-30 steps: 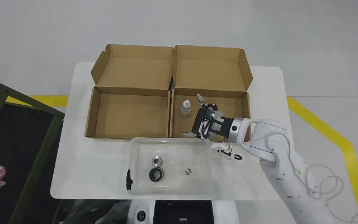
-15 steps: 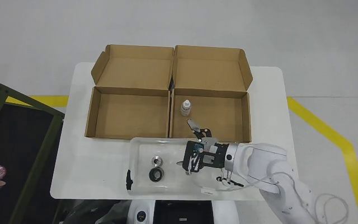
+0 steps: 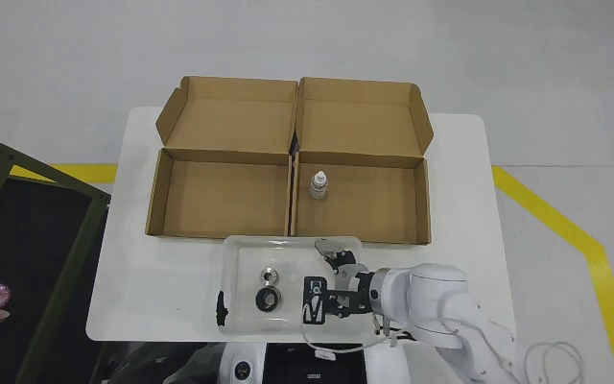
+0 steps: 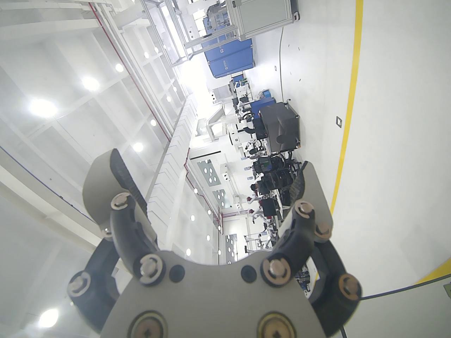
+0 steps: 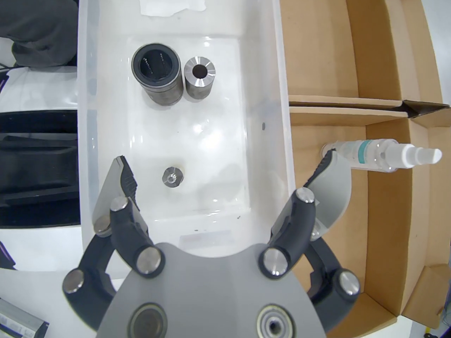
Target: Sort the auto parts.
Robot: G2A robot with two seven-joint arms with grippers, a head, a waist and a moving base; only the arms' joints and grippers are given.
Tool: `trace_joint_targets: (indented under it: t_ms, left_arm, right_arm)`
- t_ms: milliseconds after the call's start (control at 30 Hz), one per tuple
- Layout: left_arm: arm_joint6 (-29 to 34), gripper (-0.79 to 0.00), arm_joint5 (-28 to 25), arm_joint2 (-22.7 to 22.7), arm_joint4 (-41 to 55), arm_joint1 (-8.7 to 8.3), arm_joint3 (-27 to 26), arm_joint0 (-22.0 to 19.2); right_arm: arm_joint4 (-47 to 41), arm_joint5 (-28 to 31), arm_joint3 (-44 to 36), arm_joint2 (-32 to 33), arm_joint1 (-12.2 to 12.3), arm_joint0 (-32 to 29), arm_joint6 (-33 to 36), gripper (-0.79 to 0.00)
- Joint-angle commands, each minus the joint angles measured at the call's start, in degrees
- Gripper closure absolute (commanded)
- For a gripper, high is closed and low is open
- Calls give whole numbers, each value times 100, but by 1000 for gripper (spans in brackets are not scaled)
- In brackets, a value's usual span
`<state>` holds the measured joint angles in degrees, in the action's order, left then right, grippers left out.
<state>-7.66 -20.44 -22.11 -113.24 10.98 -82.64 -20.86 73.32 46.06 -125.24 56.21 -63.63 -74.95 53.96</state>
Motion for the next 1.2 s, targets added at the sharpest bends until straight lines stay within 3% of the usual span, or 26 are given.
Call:
trace_joint_targets:
  t_ms: [0,600,1033,1067,1167]
  left_arm:
    - [0,-785,0,0,0,0,0,0]
    - [0,-785,0,0,0,0,0,0]
    - [0,-785,0,0,0,0,0,0]
    - [0,-785,0,0,0,0,0,0]
    - [0,-785,0,0,0,0,0,0]
  right_arm:
    - [9,-9,45,-125,-6,64,163,-785]
    - [199,-547,462,-1229,21,802,973,-785]
    - [-208,-849,772,-1751,153,1228,1276,-785]
    - [-232,-864,790,-1778,165,1257,1290,-723]
    - [-321,-890,832,-1842,195,1335,1316,-699]
